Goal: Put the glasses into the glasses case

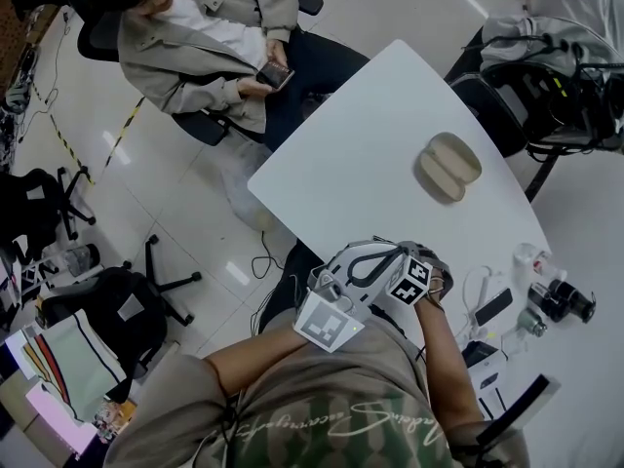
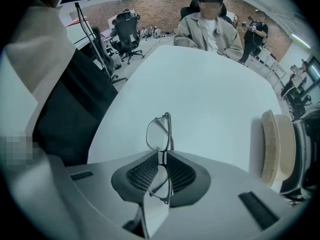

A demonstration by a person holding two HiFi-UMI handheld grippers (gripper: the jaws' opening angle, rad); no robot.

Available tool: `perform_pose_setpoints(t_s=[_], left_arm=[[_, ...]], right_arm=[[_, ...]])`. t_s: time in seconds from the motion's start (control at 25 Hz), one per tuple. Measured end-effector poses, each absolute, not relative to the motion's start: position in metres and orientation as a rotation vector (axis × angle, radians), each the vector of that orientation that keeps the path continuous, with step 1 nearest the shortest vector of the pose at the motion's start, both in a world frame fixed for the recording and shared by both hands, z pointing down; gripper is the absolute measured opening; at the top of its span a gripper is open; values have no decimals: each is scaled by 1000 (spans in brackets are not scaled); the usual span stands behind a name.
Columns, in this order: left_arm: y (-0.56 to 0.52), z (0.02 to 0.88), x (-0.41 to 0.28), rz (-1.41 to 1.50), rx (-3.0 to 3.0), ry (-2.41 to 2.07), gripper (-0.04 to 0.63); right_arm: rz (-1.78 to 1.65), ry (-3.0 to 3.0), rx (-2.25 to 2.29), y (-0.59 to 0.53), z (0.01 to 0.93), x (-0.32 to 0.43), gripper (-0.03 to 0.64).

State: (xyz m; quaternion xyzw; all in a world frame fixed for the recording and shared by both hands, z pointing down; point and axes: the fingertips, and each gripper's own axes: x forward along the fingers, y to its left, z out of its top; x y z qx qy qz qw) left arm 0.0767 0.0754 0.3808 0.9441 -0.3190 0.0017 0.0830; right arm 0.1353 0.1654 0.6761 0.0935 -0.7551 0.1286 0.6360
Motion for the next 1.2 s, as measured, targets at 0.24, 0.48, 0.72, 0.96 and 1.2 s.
perform_pose_setpoints(t_s=[0.24, 0.48, 0.72, 0.96, 1.2], left_arm=[[77, 373, 74, -35, 2838, -954, 6], [88, 378, 80, 94, 2902, -932, 6], [89, 374, 77, 114, 2914, -944, 6], [85, 369, 71, 100, 2919, -934, 6], [85, 366, 76, 105, 2945, -866, 6]], right_arm=[[280, -1727, 215, 164, 675, 132, 51], [268, -1734, 222, 162, 674, 133, 51], [246, -1748, 254, 157, 668, 129, 46], [251, -1741, 280, 155, 669, 128, 43], [237, -1734, 315, 151, 661, 123, 41]])
